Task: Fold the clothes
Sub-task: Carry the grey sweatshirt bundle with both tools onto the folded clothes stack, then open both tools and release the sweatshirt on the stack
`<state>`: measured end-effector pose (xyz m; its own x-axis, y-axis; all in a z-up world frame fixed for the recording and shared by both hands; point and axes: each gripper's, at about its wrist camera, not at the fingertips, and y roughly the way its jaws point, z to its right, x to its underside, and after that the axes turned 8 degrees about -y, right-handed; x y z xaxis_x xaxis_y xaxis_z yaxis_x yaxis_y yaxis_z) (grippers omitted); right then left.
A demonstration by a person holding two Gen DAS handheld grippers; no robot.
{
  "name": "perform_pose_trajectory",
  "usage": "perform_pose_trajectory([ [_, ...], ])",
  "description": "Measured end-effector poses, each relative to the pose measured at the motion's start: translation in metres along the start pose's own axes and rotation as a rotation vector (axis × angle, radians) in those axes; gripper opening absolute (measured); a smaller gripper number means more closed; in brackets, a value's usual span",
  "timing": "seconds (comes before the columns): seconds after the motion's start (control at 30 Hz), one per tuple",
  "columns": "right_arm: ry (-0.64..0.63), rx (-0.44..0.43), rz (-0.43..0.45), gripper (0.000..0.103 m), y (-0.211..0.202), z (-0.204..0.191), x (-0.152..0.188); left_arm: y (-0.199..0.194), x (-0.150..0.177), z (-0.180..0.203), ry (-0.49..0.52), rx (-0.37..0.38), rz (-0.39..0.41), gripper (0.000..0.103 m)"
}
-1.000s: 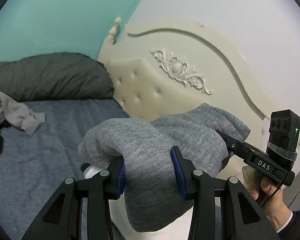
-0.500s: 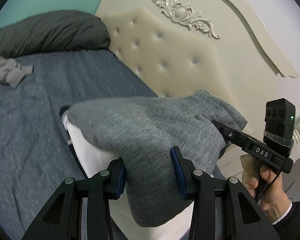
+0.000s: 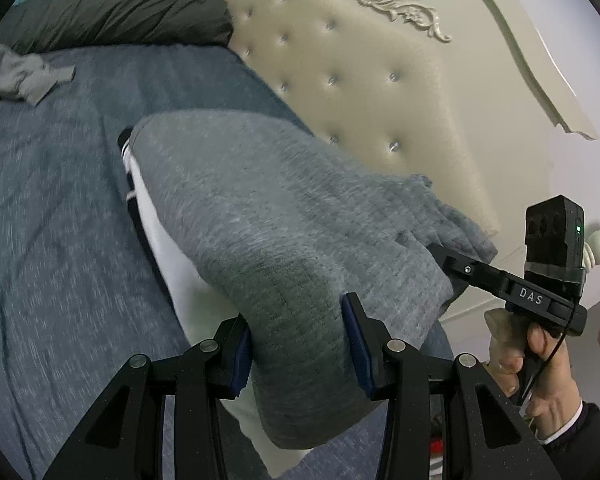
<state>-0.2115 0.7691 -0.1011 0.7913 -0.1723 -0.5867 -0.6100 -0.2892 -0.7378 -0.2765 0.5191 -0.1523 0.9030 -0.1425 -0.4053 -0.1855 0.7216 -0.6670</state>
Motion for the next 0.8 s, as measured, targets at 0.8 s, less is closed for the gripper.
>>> perform_pose_trajectory([
  [0.8, -0.012, 0.08, 0.233, 0.039, -0.06, -0.008, 0.003, -0.045, 0.003, 0.03, 0.172, -0.166, 0.159, 0.05],
])
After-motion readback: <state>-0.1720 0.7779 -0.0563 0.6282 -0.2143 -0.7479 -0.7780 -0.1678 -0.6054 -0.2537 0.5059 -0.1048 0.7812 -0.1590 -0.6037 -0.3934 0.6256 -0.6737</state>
